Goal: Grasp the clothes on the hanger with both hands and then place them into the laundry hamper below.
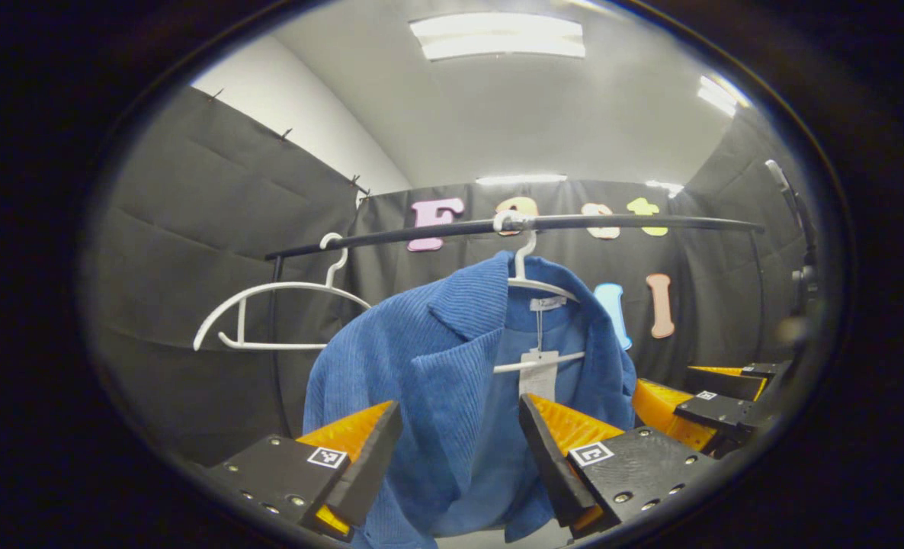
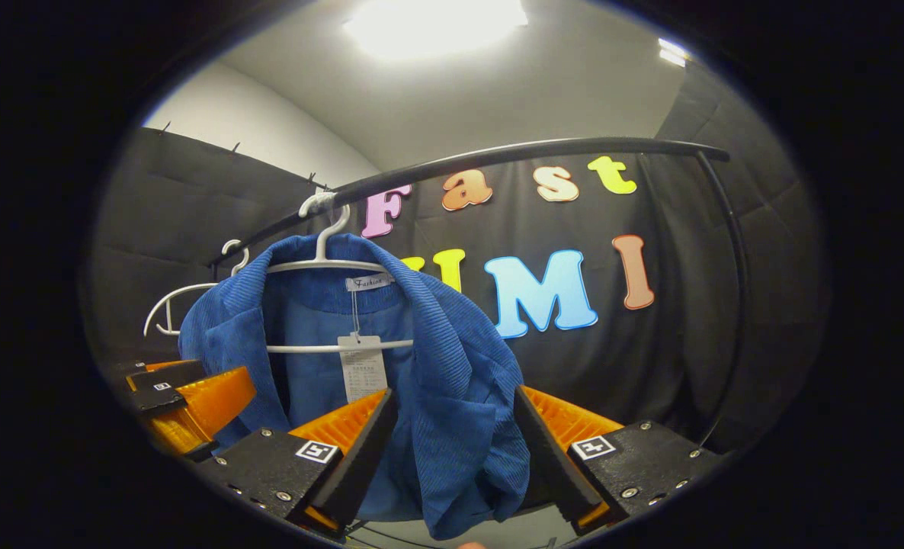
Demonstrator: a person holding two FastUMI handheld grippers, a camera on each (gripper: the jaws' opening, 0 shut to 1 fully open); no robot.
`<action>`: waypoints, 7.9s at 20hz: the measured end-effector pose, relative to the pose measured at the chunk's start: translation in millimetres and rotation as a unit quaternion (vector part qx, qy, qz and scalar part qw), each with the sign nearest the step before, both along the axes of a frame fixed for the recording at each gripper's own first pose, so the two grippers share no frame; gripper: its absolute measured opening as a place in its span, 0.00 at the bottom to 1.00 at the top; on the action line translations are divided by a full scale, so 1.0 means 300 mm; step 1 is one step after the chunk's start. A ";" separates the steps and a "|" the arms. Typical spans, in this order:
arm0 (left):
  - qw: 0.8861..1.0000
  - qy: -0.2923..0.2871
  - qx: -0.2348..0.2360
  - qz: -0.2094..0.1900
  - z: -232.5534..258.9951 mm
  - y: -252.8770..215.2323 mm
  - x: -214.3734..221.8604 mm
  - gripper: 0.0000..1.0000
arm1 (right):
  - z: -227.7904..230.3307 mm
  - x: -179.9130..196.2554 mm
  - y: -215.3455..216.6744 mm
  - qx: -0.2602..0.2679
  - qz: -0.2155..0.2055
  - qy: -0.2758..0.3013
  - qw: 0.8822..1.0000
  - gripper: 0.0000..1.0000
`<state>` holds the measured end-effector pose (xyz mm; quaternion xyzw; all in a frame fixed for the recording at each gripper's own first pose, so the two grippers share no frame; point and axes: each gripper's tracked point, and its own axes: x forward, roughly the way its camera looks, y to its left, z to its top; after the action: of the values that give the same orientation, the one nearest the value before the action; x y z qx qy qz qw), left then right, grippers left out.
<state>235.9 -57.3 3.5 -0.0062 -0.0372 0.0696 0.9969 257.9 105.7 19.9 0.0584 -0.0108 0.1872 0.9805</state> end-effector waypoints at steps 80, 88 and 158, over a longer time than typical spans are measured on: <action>0.992 -0.019 0.120 -0.036 0.318 0.496 0.200 0.01 | 0.047 0.605 -0.075 0.053 -0.005 -0.012 0.999 0.05; 0.992 -0.027 0.116 -0.047 0.345 0.473 0.236 0.01 | 0.052 0.659 -0.077 0.061 -0.020 -0.010 0.998 0.05; 0.969 0.006 -0.129 -0.213 0.014 0.130 -0.664 0.07 | -0.045 -0.727 0.202 0.108 0.148 0.164 0.969 0.05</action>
<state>36.8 -18.3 7.7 -0.1425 -0.0202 -0.1397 0.9797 39.9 166.3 6.5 0.1948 0.1386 0.3155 0.9183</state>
